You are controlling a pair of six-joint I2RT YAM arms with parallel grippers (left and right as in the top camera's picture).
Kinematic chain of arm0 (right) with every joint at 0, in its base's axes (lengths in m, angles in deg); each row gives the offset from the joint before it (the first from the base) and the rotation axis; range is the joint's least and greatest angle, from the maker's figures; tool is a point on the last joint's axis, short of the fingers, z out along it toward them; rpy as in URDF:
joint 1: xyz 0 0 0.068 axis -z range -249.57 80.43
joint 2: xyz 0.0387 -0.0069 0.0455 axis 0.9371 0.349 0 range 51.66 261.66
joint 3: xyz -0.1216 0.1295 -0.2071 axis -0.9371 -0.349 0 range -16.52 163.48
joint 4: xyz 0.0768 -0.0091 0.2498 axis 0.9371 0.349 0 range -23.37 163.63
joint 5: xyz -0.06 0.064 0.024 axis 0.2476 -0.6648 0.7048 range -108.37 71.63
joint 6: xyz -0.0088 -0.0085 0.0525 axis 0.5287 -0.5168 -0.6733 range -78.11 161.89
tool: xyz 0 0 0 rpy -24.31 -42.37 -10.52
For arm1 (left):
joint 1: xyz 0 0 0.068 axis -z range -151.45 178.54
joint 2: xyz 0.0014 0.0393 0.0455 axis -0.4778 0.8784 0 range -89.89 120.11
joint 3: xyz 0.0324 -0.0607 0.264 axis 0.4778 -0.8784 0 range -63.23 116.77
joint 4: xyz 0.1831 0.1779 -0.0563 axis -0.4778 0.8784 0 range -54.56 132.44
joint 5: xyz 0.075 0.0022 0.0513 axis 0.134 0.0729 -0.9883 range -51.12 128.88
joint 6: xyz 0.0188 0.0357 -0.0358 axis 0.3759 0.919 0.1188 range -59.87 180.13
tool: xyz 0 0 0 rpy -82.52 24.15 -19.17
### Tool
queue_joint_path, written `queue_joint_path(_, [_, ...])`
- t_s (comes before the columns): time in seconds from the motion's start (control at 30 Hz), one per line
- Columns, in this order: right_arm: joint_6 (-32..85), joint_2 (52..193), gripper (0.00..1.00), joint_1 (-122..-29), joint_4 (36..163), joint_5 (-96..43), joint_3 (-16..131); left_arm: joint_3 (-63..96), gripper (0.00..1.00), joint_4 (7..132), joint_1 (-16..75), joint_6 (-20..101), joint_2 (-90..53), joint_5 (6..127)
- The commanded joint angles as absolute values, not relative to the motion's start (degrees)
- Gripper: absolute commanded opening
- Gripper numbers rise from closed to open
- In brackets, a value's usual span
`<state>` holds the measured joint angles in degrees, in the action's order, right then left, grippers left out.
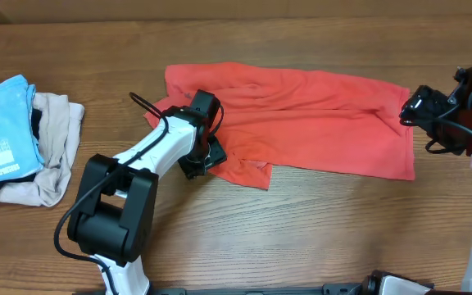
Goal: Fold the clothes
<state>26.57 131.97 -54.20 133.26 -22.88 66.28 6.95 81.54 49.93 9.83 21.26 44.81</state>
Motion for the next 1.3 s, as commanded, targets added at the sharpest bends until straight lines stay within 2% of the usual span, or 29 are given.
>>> queue_joint_path(0.0, [26.92,132.04,0.86,-54.11,132.95,-23.16,66.02,5.87,0.28,80.74,48.64,11.8,23.8,45.93])
queue_joint_path(0.07, [26.92,132.04,0.85,-54.11,132.97,-23.16,66.02,5.9,0.12,80.04,48.55,13.35,23.78,45.82])
queue_joint_path(0.33, [26.95,132.06,0.86,-54.11,132.91,-22.94,66.02,6.31,0.04,83.25,44.1,18.9,21.33,45.93])
queue_joint_path(0.8, [26.84,133.2,0.86,-54.11,132.76,-22.97,64.4,6.31,0.04,91.58,32.51,26.79,7.71,42.67])
queue_joint_path(1.27, [20.56,143.05,0.86,-54.07,129.7,-20.43,57.95,6.31,0.04,93.68,22.04,31.51,6.99,41.62])
